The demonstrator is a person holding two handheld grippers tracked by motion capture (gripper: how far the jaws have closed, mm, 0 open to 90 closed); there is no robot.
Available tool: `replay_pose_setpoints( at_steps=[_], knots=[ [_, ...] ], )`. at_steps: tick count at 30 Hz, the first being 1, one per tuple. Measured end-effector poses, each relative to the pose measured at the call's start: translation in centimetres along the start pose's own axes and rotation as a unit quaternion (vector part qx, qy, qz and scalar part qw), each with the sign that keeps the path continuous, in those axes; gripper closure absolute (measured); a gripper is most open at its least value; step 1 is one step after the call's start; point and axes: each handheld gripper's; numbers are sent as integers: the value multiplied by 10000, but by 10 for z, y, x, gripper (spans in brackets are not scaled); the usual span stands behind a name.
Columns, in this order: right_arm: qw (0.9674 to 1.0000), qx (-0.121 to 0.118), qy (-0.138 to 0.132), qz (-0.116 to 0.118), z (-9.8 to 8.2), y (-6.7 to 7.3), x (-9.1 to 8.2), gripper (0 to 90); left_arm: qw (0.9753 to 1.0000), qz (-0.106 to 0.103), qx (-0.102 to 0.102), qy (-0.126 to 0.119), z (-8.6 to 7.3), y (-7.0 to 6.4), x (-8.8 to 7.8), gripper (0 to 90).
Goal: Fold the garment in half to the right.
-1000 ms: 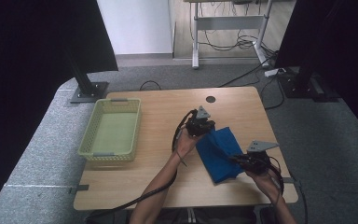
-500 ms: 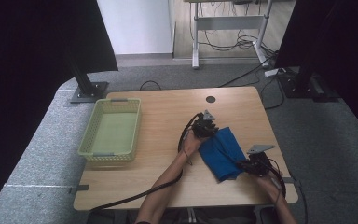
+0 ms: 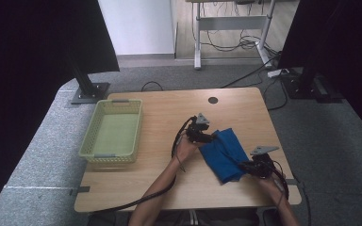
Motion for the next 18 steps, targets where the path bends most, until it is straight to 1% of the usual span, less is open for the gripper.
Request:
replay_pose_setpoints(
  at_steps=[3, 6, 7, 11, 14, 18],
  knots=[
    [10000, -1, -11, 5, 0, 0, 0, 800, 9999, -108, -25, 78, -2, -9, -4, 286],
    [10000, 3, -29, 16, -1, 0, 0, 798, 9996, -216, -52, 168, -7, -19, -6, 244],
    [10000, 7, -31, 20, -1, 0, 0, 797, 9994, -281, -44, 189, -10, -24, -7, 238],
    [10000, -21, -46, 48, -1, -1, 0, 788, 9990, -341, 71, 296, -19, -38, -7, 223],
    [9999, -70, -68, 53, -2, 0, 0, 780, 9987, -330, 137, 376, -27, -44, -7, 215],
    [9999, -56, -91, 80, -3, 0, -1, 754, 9981, -321, 178, 490, -36, -47, -4, 213]
  ],
)
Point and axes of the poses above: each handheld gripper's, and its own axes: x roughly forward along the jaws, z roughly out of its top, y roughly to its left, and after that the axes turned 14 degrees about -y, right-handed
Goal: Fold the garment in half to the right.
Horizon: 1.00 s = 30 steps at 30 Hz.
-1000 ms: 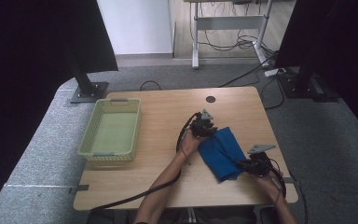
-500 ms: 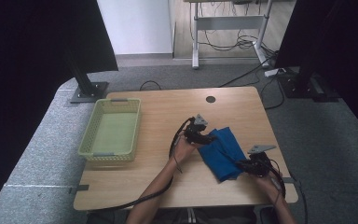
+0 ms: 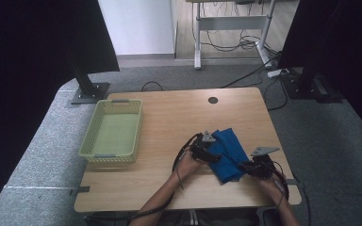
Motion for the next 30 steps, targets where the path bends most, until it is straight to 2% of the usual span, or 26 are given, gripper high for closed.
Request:
replay_pose_setpoints(
  at_steps=[2, 5, 8, 10, 13, 14, 17, 20, 24, 25, 26, 30],
  knots=[
    [10000, 11, -24, 22, -1, 0, 0, 736, 9999, -23, -101, -82, -2, 2, 0, 212],
    [10000, 37, -37, 54, -1, 1, -1, 696, 10000, -21, 3, -47, -2, 1, 0, 209],
    [9999, -82, 67, -40, 2, 4, -3, 623, 10000, -23, -37, -35, -2, 2, 0, 201],
    [9999, -132, 35, -92, 4, 6, -5, 559, 10000, -4, -31, -31, -2, 1, 0, 197],
    [9991, -290, -133, -290, 12, 9, -7, 429, 10000, 52, -33, -16, -2, 1, 0, 185],
    [9984, -361, -206, -380, 16, 10, -5, 380, 10000, 60, -36, -11, -2, 0, 0, 183],
    [9975, -465, -272, -450, 23, 11, 5, 268, 10000, 67, -38, -3, -2, 1, 0, 180],
    [9972, -543, -190, -485, 27, 12, 21, 241, 10000, 74, -37, -5, -2, 0, 0, 180],
    [9958, -591, 103, -693, 25, 8, 41, 227, 9999, 112, -50, -1, -3, -1, -1, 181],
    [9953, -590, 153, -755, 23, 7, 43, 217, 9999, 119, -58, -6, -3, -1, -1, 182],
    [9958, -492, 93, -765, 22, 4, 42, 218, 9999, 120, -58, -8, -3, -1, -1, 183],
    [9947, -349, 22, -963, 17, -6, 30, 218, 9999, 122, -70, -5, -3, -1, -1, 184]
  ],
)
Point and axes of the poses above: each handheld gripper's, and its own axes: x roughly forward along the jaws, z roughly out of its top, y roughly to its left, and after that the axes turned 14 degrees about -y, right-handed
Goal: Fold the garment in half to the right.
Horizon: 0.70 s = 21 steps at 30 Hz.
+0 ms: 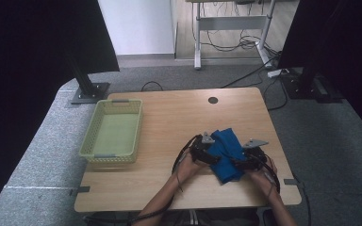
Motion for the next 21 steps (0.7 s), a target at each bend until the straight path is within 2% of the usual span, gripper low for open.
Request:
replay_pose_setpoints(
  at_steps=[4, 8, 12, 17, 19, 21],
  knots=[
    [9995, 163, -17, -268, -7, -17, -16, 222, 10000, 5, -4, 0, 0, 0, 0, 185],
    [9985, 450, -113, -285, -16, -34, -33, 220, 10000, 7, -3, -3, 0, 0, 0, 186],
    [9976, 444, -33, -534, -22, -44, -46, 227, 10000, 9, -1, -3, 0, 0, 0, 186],
    [9969, 509, -90, -601, -22, -49, -54, 228, 10000, 10, -1, -3, 0, 0, 0, 186],
    [9971, 504, -156, -550, -18, -48, -53, 227, 10000, 10, 0, -3, 0, 0, 0, 186],
    [9980, 422, -232, -416, -7, -43, -44, 223, 10000, 11, 1, -4, 0, 0, 0, 186]
  ],
)
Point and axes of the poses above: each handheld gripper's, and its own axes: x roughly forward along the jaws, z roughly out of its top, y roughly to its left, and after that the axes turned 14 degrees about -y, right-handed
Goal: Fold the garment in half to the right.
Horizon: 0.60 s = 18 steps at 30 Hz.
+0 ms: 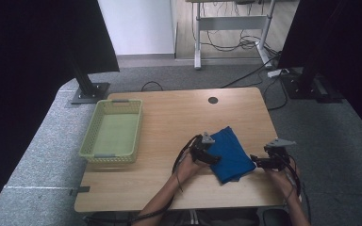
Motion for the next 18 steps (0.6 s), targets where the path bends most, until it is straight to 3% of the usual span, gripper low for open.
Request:
replay_pose_setpoints(
  at_steps=[3, 9, 10, 13, 18],
  knots=[
    [9999, -69, -24, 103, 8, 6, 10, 220, 10000, 2, 2, 2, 0, 0, 0, 186],
    [9993, -152, -52, 329, 30, 15, 52, 207, 10000, 32, -2, 16, 0, -1, -1, 187],
    [9993, -142, -59, 346, 36, 15, 68, 203, 10000, 36, -9, 18, 0, -1, -1, 187],
    [9995, -59, -38, 307, 42, 14, 88, 197, 10000, 37, -24, 7, 0, -1, -1, 186],
    [9995, -1, 301, -58, 40, 3, 111, 192, 10000, 38, -46, 0, 0, -1, -1, 186]
  ],
)
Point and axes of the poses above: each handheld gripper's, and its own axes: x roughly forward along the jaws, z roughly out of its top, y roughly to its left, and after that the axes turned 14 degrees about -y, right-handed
